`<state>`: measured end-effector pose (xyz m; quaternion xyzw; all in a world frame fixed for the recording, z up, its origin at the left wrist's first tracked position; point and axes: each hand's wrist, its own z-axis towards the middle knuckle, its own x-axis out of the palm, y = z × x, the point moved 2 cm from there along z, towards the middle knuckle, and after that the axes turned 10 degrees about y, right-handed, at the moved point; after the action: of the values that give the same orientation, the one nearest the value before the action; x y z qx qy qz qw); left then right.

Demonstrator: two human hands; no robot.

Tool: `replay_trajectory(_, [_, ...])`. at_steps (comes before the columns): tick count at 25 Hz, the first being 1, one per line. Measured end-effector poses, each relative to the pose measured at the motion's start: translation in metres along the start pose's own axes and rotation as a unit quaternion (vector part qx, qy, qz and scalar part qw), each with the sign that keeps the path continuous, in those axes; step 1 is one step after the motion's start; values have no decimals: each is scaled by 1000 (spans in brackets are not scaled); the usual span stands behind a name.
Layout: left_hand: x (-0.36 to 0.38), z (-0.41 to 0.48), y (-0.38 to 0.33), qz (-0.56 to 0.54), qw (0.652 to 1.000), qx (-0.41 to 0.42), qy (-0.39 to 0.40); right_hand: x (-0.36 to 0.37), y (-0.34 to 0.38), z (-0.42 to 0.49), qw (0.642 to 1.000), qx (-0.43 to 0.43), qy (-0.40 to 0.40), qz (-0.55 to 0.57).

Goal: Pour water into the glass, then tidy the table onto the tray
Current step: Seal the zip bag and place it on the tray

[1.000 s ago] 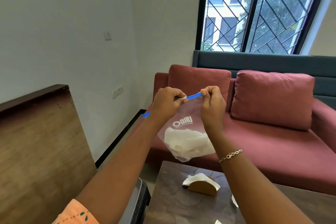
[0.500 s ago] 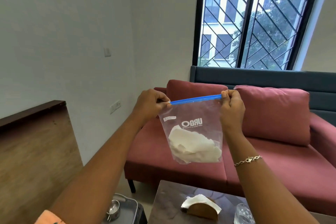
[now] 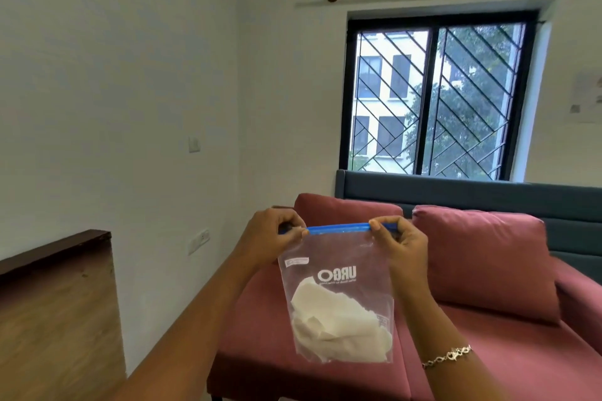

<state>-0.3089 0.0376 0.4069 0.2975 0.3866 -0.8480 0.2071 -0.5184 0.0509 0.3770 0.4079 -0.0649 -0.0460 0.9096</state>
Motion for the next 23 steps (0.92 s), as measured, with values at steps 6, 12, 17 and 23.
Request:
replay_trajectory(6, [-8, -4, -5, -1, 1000, -11, -1, -5, 6, 2, 999, 20, -38, -15])
replay_trajectory(12, [-15, -6, -5, 2, 1000, -9, -7, -6, 16, 7, 998, 28, -38, -42])
replay_trajectory(17, [-3, -19, 6, -296, 954, -41, -1, -6, 25, 11, 999, 26, -37, 14])
replay_trajectory(23, [24, -27, 12, -396, 913, -49, -84, -7, 22, 14, 992, 74, 26, 94])
